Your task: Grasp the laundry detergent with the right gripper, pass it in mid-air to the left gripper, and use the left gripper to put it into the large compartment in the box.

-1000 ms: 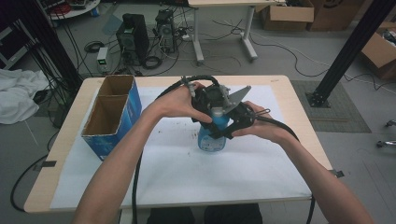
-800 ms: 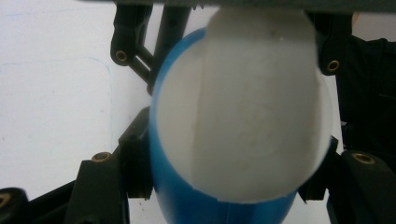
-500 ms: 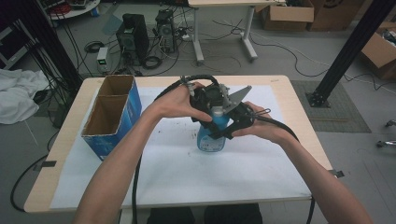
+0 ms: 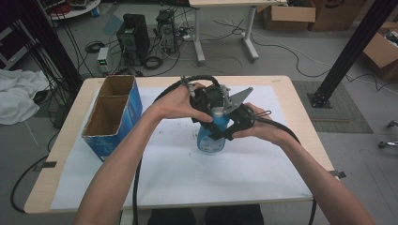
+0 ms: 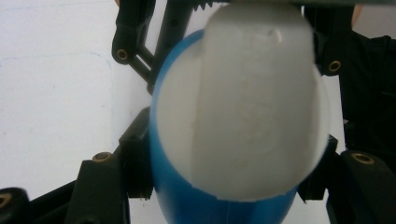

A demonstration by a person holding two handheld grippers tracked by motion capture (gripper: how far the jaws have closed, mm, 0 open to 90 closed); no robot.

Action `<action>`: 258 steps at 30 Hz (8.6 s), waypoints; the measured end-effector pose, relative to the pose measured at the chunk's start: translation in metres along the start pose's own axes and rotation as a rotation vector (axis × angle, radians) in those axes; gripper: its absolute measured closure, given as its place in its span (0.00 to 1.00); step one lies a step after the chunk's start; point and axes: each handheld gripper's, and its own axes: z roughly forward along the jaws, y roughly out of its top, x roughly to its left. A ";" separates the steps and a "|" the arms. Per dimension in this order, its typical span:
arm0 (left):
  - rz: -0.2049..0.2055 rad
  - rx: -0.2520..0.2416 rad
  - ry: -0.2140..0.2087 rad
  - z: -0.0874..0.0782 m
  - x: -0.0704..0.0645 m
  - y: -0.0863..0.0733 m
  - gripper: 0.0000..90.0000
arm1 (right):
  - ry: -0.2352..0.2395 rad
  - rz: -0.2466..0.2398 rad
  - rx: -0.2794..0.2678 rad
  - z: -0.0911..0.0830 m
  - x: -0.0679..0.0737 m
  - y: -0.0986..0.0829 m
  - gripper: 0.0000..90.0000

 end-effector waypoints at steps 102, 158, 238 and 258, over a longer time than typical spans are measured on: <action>-1.205 0.069 0.423 -0.219 0.018 -0.126 0.43 | -0.369 0.393 0.598 -0.079 -0.042 -0.054 0.19; -1.493 0.172 0.437 -0.101 0.003 -0.252 0.42 | -0.348 0.403 0.633 -0.065 -0.044 -0.066 0.20; -1.490 0.188 0.484 -0.072 0.009 -0.252 0.38 | -0.332 0.421 0.655 -0.064 -0.041 -0.077 0.20; -1.485 0.156 0.508 -0.090 0.003 -0.246 0.33 | -0.330 0.420 0.663 -0.061 -0.041 -0.075 0.20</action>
